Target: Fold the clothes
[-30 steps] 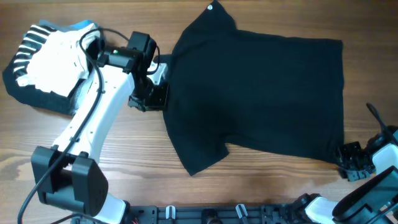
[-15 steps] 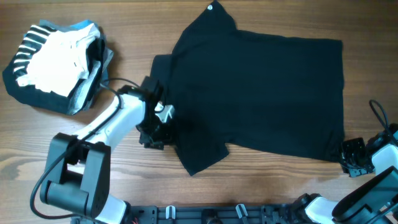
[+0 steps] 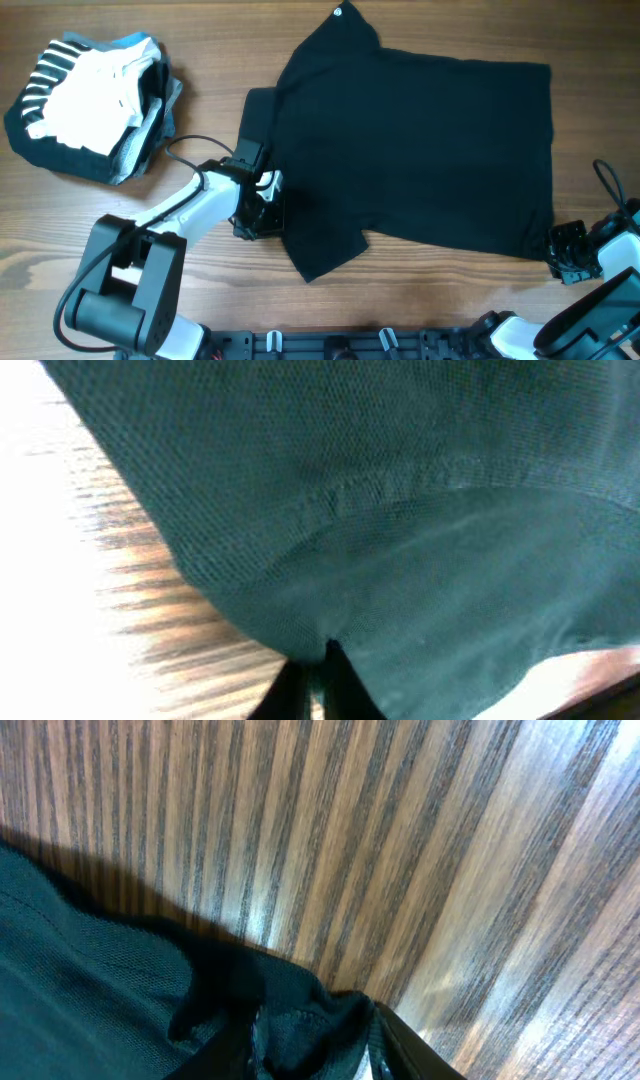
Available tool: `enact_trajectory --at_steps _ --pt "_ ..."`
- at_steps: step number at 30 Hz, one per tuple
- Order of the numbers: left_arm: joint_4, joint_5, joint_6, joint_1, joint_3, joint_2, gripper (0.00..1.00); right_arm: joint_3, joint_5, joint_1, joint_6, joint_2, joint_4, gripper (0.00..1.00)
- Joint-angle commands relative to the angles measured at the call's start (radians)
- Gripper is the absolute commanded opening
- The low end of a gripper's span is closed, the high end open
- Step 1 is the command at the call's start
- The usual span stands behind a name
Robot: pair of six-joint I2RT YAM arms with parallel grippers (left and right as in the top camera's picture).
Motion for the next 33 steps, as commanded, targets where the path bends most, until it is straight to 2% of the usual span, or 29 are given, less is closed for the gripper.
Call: enact_trajectory --at_steps 1,3,5,9,16,21,26,27,29,30,31,33 --pt "0.0 -0.025 -0.007 0.0 -0.008 0.016 0.04 -0.023 -0.064 -0.004 -0.015 0.014 -0.001 0.28" --pt "-0.039 -0.025 -0.005 0.01 0.012 0.005 0.04 -0.022 -0.15 -0.004 -0.038 0.014 -0.003 0.13" --pt "-0.083 -0.025 -0.003 0.024 0.04 -0.008 0.04 -0.003 -0.171 -0.004 -0.037 0.014 -0.066 0.04" --pt "-0.188 -0.026 0.048 0.063 0.124 -0.06 0.04 0.11 -0.106 -0.004 -0.042 0.012 -0.245 0.04" --pt "-0.219 -0.044 0.05 0.077 0.174 -0.145 0.04 0.276 -0.147 -0.004 -0.162 -0.004 -0.432 0.05" --pt "-0.164 -0.043 0.049 0.077 0.179 -0.158 0.04 0.312 -0.296 -0.003 -0.283 -0.005 -0.432 0.05" --pt "-0.166 -0.043 0.05 0.077 0.179 -0.158 0.04 0.312 -0.332 -0.003 -0.298 -0.005 -0.411 0.04" --pt "-0.19 -0.043 0.05 0.076 0.179 -0.158 0.18 0.312 -0.331 -0.003 -0.298 -0.005 -0.411 0.04" --pt "-0.226 -0.044 0.064 0.062 0.158 -0.157 0.6 0.312 -0.331 -0.003 -0.298 -0.005 -0.411 0.04" --pt "-0.227 -0.044 0.074 0.052 0.143 -0.157 0.7 0.312 -0.331 -0.003 -0.298 -0.005 -0.41 0.04" --pt "-0.22 -0.044 0.076 0.04 0.126 -0.156 0.75 0.312 -0.331 -0.003 -0.298 -0.005 -0.409 0.05" --pt "-0.195 -0.043 0.076 0.005 0.079 -0.154 0.78 0.312 -0.33 -0.003 -0.298 -0.005 -0.407 0.05"
